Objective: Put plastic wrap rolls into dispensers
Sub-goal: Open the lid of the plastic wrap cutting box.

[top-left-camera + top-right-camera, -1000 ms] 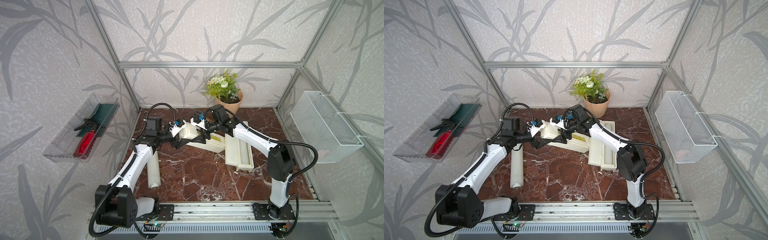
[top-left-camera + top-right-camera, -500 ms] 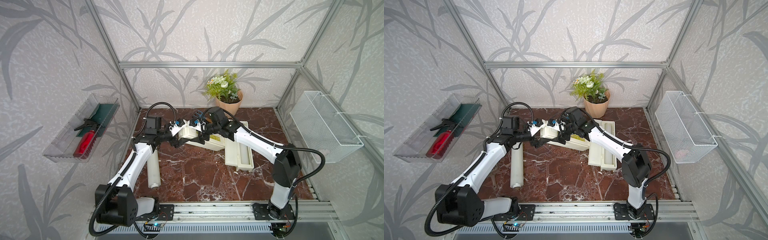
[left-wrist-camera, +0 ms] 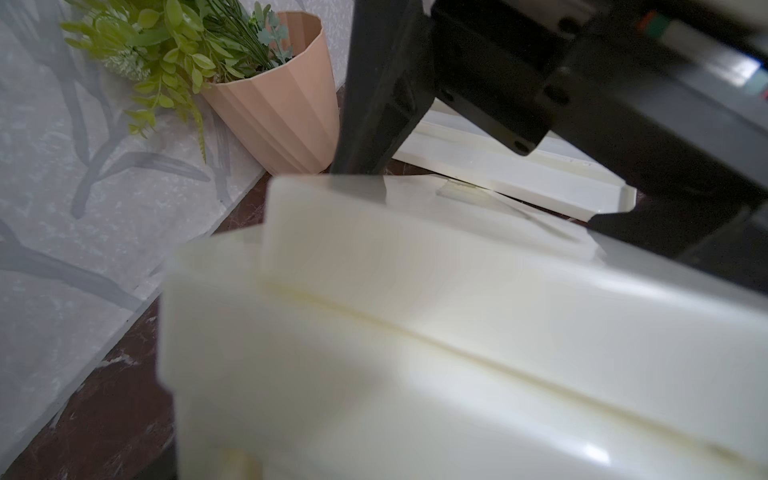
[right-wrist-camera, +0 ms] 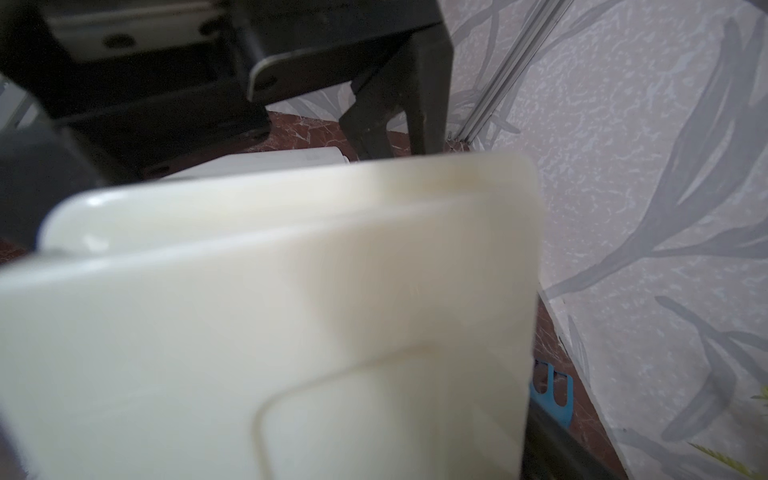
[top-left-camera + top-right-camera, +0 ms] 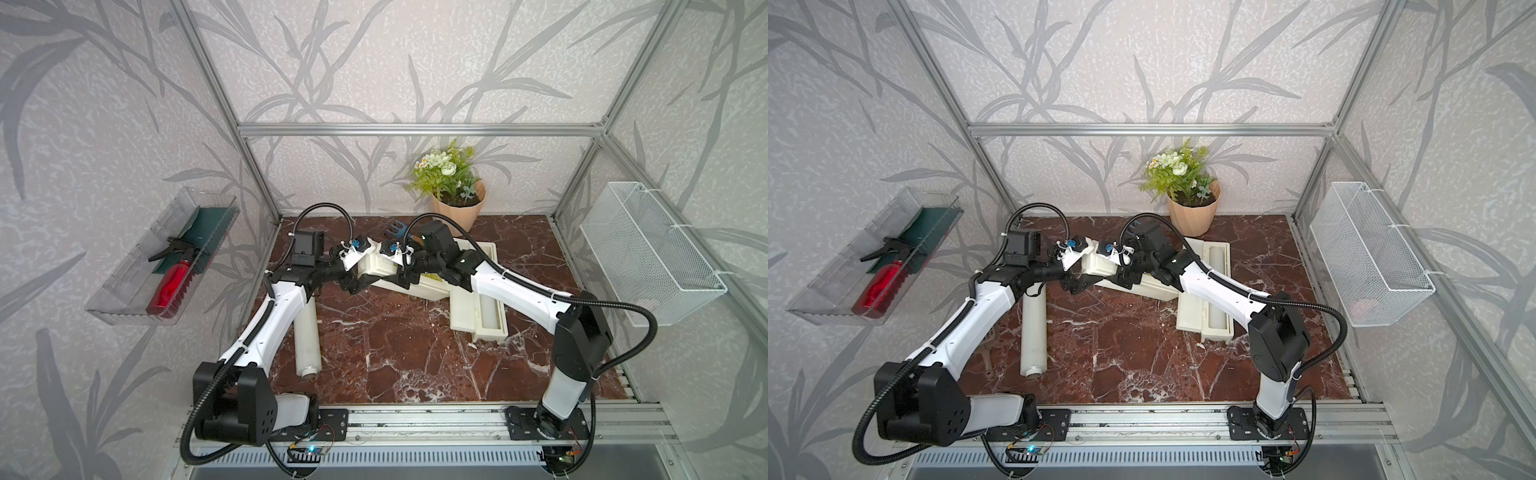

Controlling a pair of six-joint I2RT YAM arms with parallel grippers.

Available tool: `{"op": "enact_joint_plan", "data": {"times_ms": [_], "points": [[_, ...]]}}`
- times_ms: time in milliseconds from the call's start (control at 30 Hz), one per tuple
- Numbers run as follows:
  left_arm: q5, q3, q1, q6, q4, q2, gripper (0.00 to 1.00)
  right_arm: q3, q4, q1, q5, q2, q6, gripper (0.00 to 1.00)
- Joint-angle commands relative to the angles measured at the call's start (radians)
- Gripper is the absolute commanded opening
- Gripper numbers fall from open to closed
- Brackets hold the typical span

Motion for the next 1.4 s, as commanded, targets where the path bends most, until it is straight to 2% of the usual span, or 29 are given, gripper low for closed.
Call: {"op": "enact_joint_plan", "data": {"times_ms": [0, 67, 167, 267, 467, 533, 567, 733, 1000, 1133, 1233, 1367], "points": [[-0.048, -0.020, -0.012, -0.034, -0.142, 0.003, 0.03, 0.059, 0.137, -0.045, -0.019, -0.013, 0.149, 0.87], [-0.047, -0.025, -0.010, -0.035, -0.129, -0.006, 0.02, 0.122, 0.042, -0.040, -0.056, 0.011, 0.116, 0.91], [-0.041, -0.026, -0.010, -0.038, -0.126, -0.015, 0.01, 0.094, 0.073, -0.019, 0.005, 0.005, 0.070, 0.93], [-0.052, -0.032, -0.011, -0.033, -0.128, -0.021, 0.00, 0.045, 0.147, -0.020, 0.065, -0.016, 0.100, 0.91], [-0.053, -0.037, -0.010, -0.038, -0.122, -0.011, 0.00, 0.025, 0.179, -0.016, 0.129, -0.028, 0.140, 0.72], [-0.062, -0.035, -0.011, -0.032, -0.123, -0.010, 0.00, 0.013, 0.185, -0.020, 0.079, -0.030, 0.137, 0.70], [-0.068, -0.035, -0.010, -0.022, -0.123, -0.011, 0.00, 0.007, 0.188, -0.026, 0.014, -0.028, 0.128, 0.69], [-0.100, -0.038, -0.010, 0.002, -0.115, -0.019, 0.00, 0.055, 0.122, -0.031, -0.050, 0.000, 0.114, 0.62], [-0.128, -0.049, -0.010, 0.022, -0.071, -0.046, 0.00, 0.010, 0.188, -0.027, -0.030, 0.002, 0.143, 0.60], [-0.138, -0.052, -0.010, 0.019, -0.055, -0.056, 0.00, -0.070, 0.310, -0.027, 0.037, -0.021, 0.176, 0.48], [-0.136, -0.056, -0.010, 0.010, -0.037, -0.062, 0.00, -0.131, 0.402, -0.024, 0.008, -0.035, 0.181, 0.47], [-0.134, -0.055, -0.010, -0.007, -0.009, -0.067, 0.00, -0.150, 0.420, -0.022, -0.044, -0.024, 0.191, 0.47]]}}
